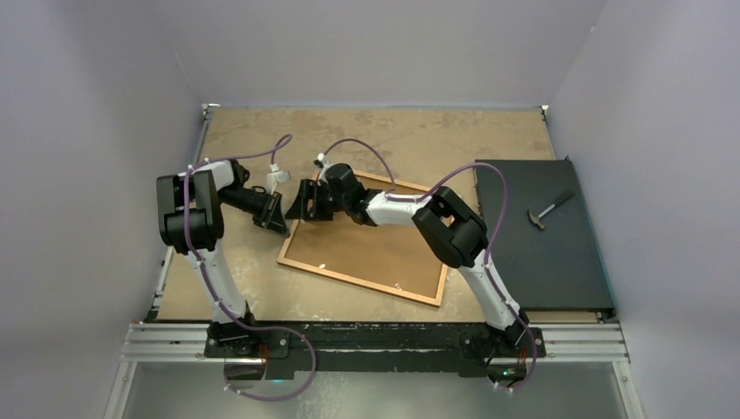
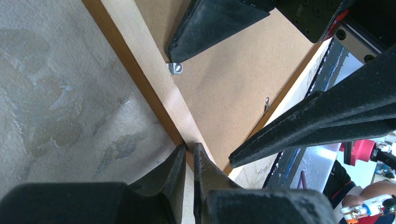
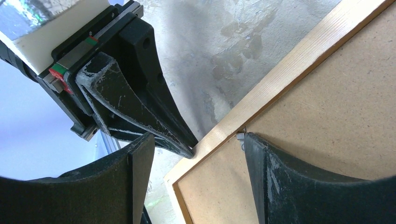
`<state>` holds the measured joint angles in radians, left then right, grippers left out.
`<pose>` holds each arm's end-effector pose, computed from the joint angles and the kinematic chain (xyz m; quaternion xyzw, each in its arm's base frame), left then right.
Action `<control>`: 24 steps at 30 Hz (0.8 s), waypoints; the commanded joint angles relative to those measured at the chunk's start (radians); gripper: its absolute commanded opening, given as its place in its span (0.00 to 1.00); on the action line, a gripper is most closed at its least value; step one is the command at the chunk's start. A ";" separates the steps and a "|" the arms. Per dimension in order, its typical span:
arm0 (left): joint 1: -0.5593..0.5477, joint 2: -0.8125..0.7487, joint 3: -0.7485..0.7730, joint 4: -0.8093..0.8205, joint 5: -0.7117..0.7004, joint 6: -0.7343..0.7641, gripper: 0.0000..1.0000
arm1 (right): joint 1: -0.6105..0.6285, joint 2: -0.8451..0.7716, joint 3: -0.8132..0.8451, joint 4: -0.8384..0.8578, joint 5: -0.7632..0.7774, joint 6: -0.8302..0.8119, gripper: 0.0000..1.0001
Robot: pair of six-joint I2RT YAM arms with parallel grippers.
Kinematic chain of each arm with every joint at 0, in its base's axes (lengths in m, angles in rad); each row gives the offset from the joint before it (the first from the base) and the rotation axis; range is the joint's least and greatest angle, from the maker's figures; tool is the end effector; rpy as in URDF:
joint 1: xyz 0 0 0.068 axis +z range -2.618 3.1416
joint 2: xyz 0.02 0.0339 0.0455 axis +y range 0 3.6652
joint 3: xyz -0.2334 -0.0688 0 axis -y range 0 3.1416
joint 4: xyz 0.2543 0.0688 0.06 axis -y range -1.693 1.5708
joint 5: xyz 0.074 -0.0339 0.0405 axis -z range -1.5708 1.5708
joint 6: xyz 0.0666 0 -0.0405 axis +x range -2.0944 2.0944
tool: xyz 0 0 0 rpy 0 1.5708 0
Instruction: Put the photo into the frame
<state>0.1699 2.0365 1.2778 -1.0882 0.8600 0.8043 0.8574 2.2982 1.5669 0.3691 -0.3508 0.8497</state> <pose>0.3226 0.0041 0.0776 0.2263 0.8733 -0.4234 0.0827 0.3310 0.4174 0.1143 -0.1023 0.8099 0.5160 0.2595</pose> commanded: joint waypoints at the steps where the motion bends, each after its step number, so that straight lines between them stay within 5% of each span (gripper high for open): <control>1: -0.004 -0.023 -0.005 0.062 -0.033 0.043 0.07 | 0.014 0.021 -0.010 -0.015 0.018 0.019 0.73; 18: -0.003 -0.024 0.000 0.064 -0.031 0.039 0.06 | 0.016 0.089 0.069 -0.006 -0.134 0.006 0.74; 24: 0.003 -0.030 0.032 0.027 -0.027 0.044 0.10 | 0.004 -0.032 0.122 -0.175 -0.032 -0.152 0.90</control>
<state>0.1711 2.0319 1.2793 -1.0908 0.8482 0.8043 0.8463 2.3455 1.6505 0.3424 -0.4450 0.8413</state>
